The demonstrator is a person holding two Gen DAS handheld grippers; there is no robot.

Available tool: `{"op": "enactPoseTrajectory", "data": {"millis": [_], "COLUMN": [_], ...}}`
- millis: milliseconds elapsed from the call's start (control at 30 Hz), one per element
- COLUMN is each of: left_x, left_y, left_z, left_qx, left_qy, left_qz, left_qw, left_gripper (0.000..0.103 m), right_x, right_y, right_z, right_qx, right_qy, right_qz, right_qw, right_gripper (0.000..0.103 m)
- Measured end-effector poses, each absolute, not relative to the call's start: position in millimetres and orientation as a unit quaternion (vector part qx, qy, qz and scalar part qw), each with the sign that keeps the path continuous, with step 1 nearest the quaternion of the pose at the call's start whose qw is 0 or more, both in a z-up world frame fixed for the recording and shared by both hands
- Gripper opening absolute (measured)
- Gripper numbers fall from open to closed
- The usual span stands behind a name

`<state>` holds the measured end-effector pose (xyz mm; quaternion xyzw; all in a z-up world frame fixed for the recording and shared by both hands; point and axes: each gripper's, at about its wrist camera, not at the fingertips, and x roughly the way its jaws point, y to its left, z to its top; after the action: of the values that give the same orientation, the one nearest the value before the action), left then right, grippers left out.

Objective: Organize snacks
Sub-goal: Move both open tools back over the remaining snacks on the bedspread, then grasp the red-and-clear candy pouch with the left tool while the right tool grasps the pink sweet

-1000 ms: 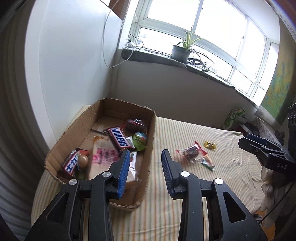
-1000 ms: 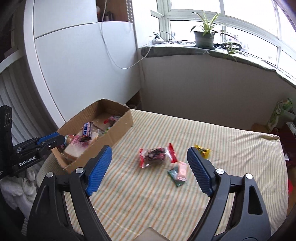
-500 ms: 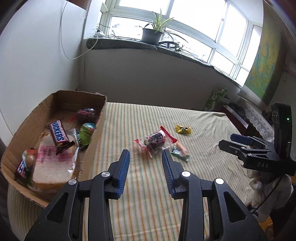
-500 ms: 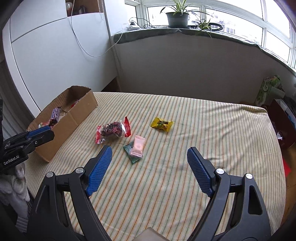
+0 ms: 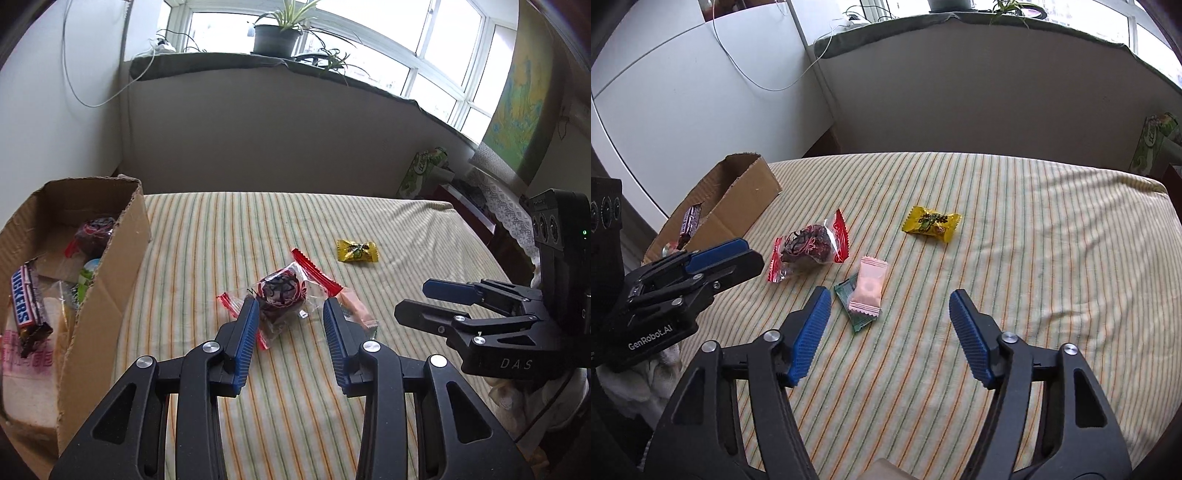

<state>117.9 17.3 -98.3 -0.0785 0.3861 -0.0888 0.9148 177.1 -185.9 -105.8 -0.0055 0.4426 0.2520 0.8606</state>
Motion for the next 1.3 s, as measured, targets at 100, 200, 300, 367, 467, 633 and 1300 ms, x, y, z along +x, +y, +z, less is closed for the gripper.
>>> {"op": "enactPoseTrajectory", "data": {"millis": [100, 200, 300, 367, 467, 633, 1300], "left_x": [127.0, 132.8, 138.5, 142.1, 148.3, 152.2, 152.5], "left_y": [15.8, 16.0, 14.8, 13.3, 13.0, 12.8, 15.9], "left_z": [-104.3, -107.5, -109.8, -112.0, -116.6, -115.8, -124.7], "left_qx": [-0.063, -0.047, -0.037, -0.029, -0.026, -0.023, -0.007], "left_qy": [0.392, 0.394, 0.394, 0.397, 0.404, 0.401, 0.415], "left_qz": [-0.089, -0.084, -0.085, -0.086, -0.086, -0.083, -0.096], "left_qw": [0.913, 0.914, 0.914, 0.913, 0.91, 0.912, 0.905], "left_gripper": [0.035, 0.035, 0.035, 0.035, 0.035, 0.038, 0.056], "right_x": [181.8, 186.2, 192.9, 197.2, 201.4, 204.5, 209.9], "right_y": [-177.0, -167.2, -160.0, -157.5, -154.1, -146.2, -152.3], "right_z": [-113.8, -121.0, -129.4, -133.3, -137.3, -138.4, -137.2], "right_qx": [-0.012, -0.025, -0.033, -0.033, -0.036, -0.059, -0.113], "right_qy": [0.449, 0.454, 0.464, 0.466, 0.468, 0.466, 0.464], "right_qz": [0.262, 0.268, 0.268, 0.267, 0.266, 0.261, 0.23], "right_qw": [0.854, 0.849, 0.844, 0.843, 0.842, 0.843, 0.848], "right_gripper": [0.066, 0.059, 0.054, 0.053, 0.052, 0.049, 0.035]}}
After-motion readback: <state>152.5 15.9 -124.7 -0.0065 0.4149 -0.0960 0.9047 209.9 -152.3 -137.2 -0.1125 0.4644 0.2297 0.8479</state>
